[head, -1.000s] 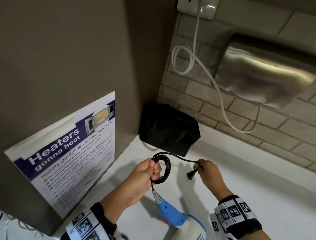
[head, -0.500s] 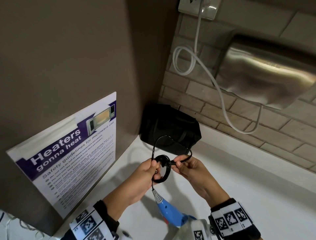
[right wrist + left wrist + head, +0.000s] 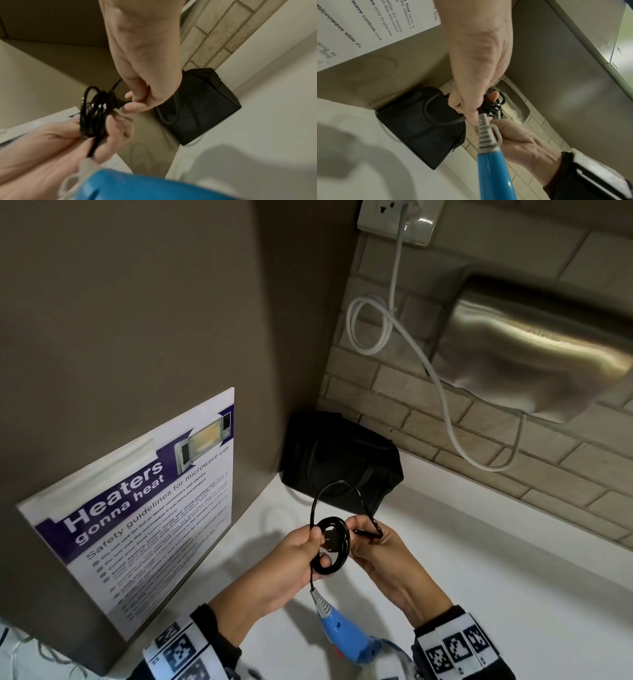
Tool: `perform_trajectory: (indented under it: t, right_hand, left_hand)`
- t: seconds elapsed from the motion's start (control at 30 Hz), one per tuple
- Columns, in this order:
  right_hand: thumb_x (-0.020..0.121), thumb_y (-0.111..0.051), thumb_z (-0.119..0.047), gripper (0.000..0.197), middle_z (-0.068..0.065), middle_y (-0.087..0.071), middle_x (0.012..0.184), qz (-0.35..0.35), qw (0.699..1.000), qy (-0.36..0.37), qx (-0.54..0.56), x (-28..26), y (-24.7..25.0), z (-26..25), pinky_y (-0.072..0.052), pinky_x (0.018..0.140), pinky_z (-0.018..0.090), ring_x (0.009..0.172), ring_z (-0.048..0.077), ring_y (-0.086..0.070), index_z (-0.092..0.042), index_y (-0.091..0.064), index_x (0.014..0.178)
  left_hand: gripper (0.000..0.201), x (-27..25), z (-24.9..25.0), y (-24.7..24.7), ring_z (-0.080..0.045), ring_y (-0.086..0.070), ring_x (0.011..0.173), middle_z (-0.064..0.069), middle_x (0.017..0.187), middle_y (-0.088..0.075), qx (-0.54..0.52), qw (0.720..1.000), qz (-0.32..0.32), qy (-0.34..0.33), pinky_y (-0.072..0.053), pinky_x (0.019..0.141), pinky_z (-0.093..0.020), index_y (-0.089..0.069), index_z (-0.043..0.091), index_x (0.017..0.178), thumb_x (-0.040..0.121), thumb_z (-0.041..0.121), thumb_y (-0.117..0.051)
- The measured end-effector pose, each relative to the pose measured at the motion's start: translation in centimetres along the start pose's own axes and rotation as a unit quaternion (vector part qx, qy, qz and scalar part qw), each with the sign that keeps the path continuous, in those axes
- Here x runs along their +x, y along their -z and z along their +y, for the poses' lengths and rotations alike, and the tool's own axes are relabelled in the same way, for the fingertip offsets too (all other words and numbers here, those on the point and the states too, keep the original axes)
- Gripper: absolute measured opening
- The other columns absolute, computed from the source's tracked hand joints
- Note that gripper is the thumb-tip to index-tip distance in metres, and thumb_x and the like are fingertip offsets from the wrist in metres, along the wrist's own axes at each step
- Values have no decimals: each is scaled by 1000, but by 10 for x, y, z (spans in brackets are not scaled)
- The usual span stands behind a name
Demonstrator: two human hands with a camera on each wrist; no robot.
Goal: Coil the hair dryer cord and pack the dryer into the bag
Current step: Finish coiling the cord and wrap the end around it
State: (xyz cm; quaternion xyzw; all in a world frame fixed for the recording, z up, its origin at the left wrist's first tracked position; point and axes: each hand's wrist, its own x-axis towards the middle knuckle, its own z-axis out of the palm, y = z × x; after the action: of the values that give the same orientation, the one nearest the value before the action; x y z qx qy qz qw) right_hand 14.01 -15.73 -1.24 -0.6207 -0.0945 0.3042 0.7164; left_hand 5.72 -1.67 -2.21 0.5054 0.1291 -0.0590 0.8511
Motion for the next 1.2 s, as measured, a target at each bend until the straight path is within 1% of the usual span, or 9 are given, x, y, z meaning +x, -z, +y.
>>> perform_trajectory:
  t: [0.17, 0.27, 0.37, 0.43, 0.6, 0.8, 0.97, 1.07, 1.2]
  right_hand:
    - [82, -49, 19, 33, 11, -70, 80, -54, 997, -38, 33, -8, -12, -2, -55, 75, 27, 79, 21, -67, -6, -66, 95]
    - [88, -49, 13, 29, 6, -70, 77, 2, 993, -84, 81, -6, -10, -2, -51, 73, 28, 75, 17, -65, -9, -64, 102]
    - [89, -51, 8, 25, 6, -66, 76, 24, 986, -130, 97, -5, -11, 1, -48, 65, 25, 68, 14, -60, -9, -68, 92]
    - [87, -51, 9, 30, 6, -65, 71, 9, 983, -158, 95, -6, -13, 2, -48, 57, 21, 62, 12, -57, -10, -71, 77]
    - [89, -55, 3, 24, 3, -63, 64, 20, 979, -188, 78, -8, -15, -2, -47, 48, 18, 55, 9, -54, -9, -71, 77]
    - [92, -52, -4, 26, 2, -57, 62, 39, 981, -184, 44, -12, -19, -6, -39, 51, 19, 54, 9, -49, -11, -67, 72]
    - [95, -49, -7, 38, 0, -56, 59, 72, 977, -191, 64, -16, -21, -9, -36, 56, 22, 56, 11, -49, -14, -68, 63]
    - [96, -45, -10, 31, -1, -58, 62, 76, 975, -195, 76, -19, -24, -12, -34, 59, 23, 60, 11, -50, -14, -67, 75]
    - [90, -46, -5, 23, 5, -63, 85, 32, 982, -178, 47, -25, -26, -18, -37, 63, 25, 76, 14, -56, -13, -67, 90]
  left_hand:
    - [24, 4, -3, 6, -6, -42, 52, -8, 81, -49, 6, 1000, 8, 4, -51, 65, -24, -57, -5, 113, 99, 4, -38]
    - [30, 5, -6, 5, -6, -47, 53, -8, 83, -54, 16, 1000, 12, 0, -52, 71, -27, -52, -9, 120, 101, 8, -34]
    - [34, 4, -5, 2, -10, -66, 77, -9, 97, -69, 26, 1000, 15, -7, -52, 76, -28, -58, 0, 116, 103, 14, -30]
    - [34, 4, -5, -1, -17, -67, 91, -12, 106, -70, 27, 999, 19, -8, -53, 75, -25, -59, 3, 113, 103, 19, -30]
    - [33, 3, -5, 0, -25, -68, 97, -15, 103, -71, 73, 996, 45, -6, -53, 92, -38, -59, 11, 106, 103, 26, -30]
    - [33, 6, -8, -2, -24, -65, 102, -13, 102, -70, 122, 990, 64, -21, -48, 99, -44, -60, 14, 105, 102, 29, -30]
    - [27, 8, -10, -4, -24, -62, 110, -15, 114, -67, 139, 987, 69, -28, -47, 101, -44, -59, 15, 107, 102, 25, -35]
    - [26, 11, -12, -3, -24, -63, 109, -13, 110, -68, 141, 986, 87, -26, -48, 100, -44, -59, 14, 105, 102, 21, -35]
    - [17, 13, -16, 3, -20, -62, 101, -6, 102, -67, 155, 981, 106, -36, -47, 100, -42, -61, 15, 101, 98, 14, -44]
